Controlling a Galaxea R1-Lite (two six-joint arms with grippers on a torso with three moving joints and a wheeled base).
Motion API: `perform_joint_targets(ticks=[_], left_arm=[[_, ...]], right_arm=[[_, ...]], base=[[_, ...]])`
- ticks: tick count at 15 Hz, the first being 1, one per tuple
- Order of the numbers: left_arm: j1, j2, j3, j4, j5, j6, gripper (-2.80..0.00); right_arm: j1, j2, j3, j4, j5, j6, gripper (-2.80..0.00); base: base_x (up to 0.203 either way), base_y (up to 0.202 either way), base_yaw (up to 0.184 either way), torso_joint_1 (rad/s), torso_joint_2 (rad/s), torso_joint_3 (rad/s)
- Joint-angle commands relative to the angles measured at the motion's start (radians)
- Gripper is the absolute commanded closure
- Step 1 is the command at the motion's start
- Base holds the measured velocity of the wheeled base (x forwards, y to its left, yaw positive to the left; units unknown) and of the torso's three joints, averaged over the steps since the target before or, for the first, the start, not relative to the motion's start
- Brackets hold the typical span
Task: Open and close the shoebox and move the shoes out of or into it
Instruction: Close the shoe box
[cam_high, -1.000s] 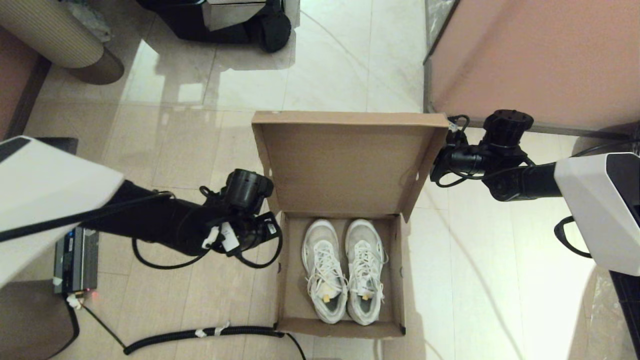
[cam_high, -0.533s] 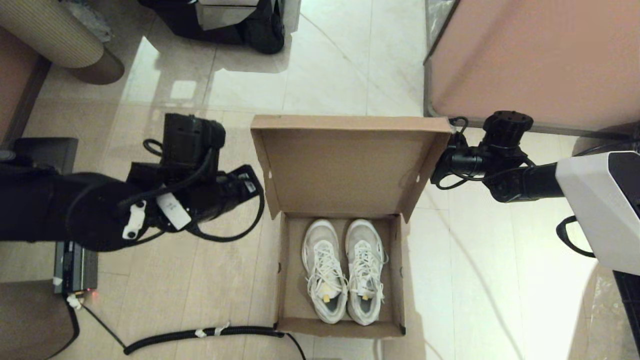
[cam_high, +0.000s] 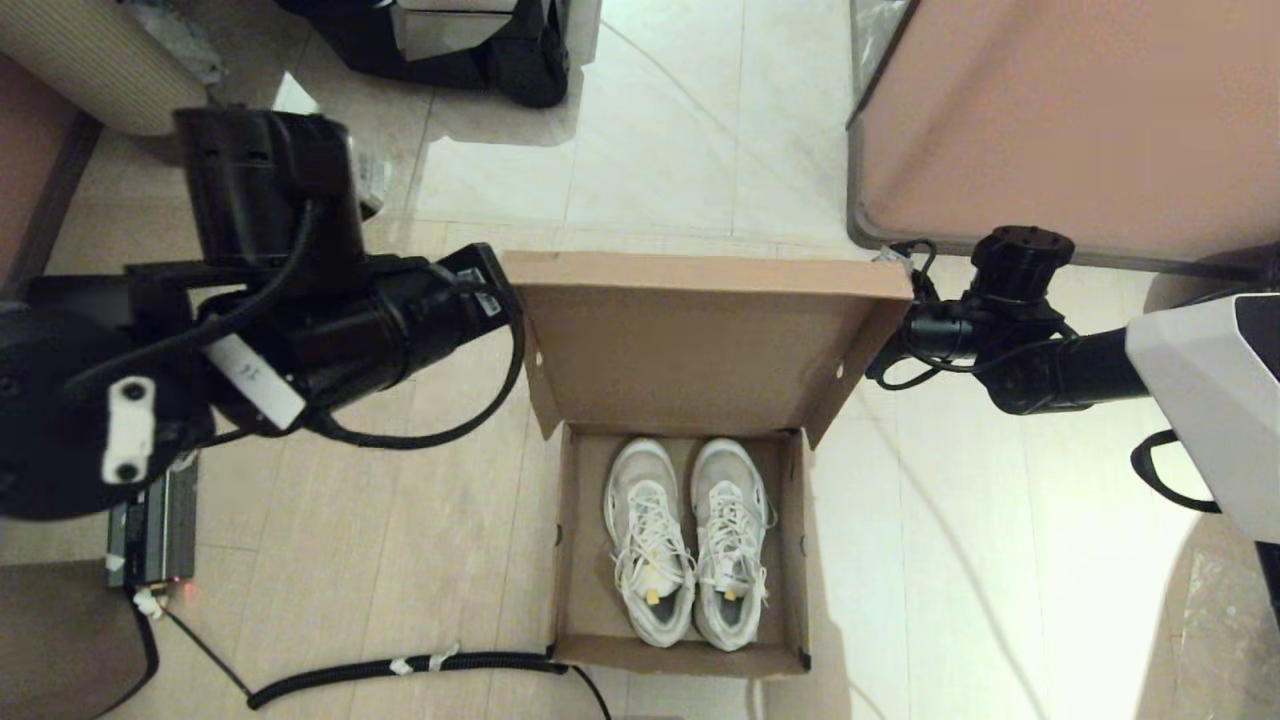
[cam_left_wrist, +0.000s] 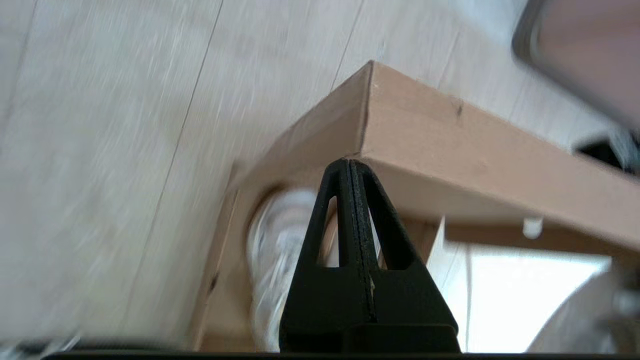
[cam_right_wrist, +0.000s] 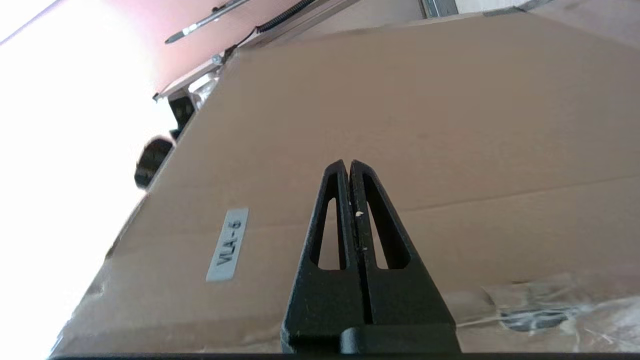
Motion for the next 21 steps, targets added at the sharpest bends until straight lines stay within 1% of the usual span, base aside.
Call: perform_joint_targets(ticks=[1, 3, 4, 5, 7, 9, 11, 12, 16, 17, 19, 21], left_arm=[[-0.009, -0.128, 0.071, 0.024, 0.002, 0.002, 0.0], [-0.009, -0.183, 0.083, 0.028, 0.001, 0.008, 0.0], [-0.009, -0.176, 0.054, 0.024, -0.004, 0.007, 0.0], [-0.01, -0.156, 0.034, 0.007, -0.022, 0.004, 0.0], [-0.01, -0.092, 0.028, -0.096, -0.089, 0.005, 0.0], [-0.01, -0.012, 0.024, -0.208, -0.129, 0.009, 0.0], [-0.011, 0.075, 0.025, -0.288, -0.14, 0.011, 0.0], [-0.011, 0.105, 0.026, -0.304, -0.142, 0.011, 0.0], [-0.013, 0.252, 0.024, -0.314, -0.144, 0.011, 0.0], [-0.018, 0.268, 0.035, -0.314, -0.142, 0.013, 0.0], [-0.032, 0.232, 0.1, -0.315, -0.14, 0.043, 0.0], [-0.069, 0.154, 0.217, -0.314, -0.135, 0.078, 0.0]], right_arm=[[0.008, -0.006, 0.019, -0.008, 0.008, 0.007, 0.0], [0.013, -0.006, 0.032, -0.01, 0.008, 0.007, 0.0], [0.015, -0.007, 0.042, -0.01, 0.01, 0.007, 0.0], [0.016, -0.011, 0.057, -0.011, 0.016, 0.007, 0.0], [0.022, -0.03, 0.104, -0.026, 0.024, 0.007, 0.0], [0.026, -0.049, 0.163, -0.051, 0.034, 0.007, 0.0], [0.027, -0.072, 0.247, -0.101, 0.038, 0.007, 0.0], [0.027, -0.08, 0.286, -0.128, 0.042, 0.007, 0.0], [0.026, -0.12, 0.429, -0.221, 0.043, 0.007, 0.0], [0.025, -0.135, 0.483, -0.252, 0.043, 0.007, 0.0], [0.022, -0.164, 0.594, -0.339, 0.041, 0.008, 0.0], [0.015, -0.199, 0.693, -0.424, 0.035, 0.01, 0.0]], base=[[0.0, 0.0, 0.0, 0.0, 0.0, 0.0], [0.0, 0.0, 0.0, 0.0, 0.0, 0.0], [0.0, 0.0, 0.0, 0.0, 0.0, 0.0], [0.0, 0.0, 0.0, 0.0, 0.0, 0.0], [0.0, 0.0, 0.0, 0.0, 0.0, 0.0], [0.0, 0.0, 0.0, 0.0, 0.0, 0.0], [0.0, 0.0, 0.0, 0.0, 0.0, 0.0], [0.0, 0.0, 0.0, 0.0, 0.0, 0.0], [0.0, 0.0, 0.0, 0.0, 0.0, 0.0], [0.0, 0.0, 0.0, 0.0, 0.0, 0.0], [0.0, 0.0, 0.0, 0.0, 0.0, 0.0], [0.0, 0.0, 0.0, 0.0, 0.0, 0.0]])
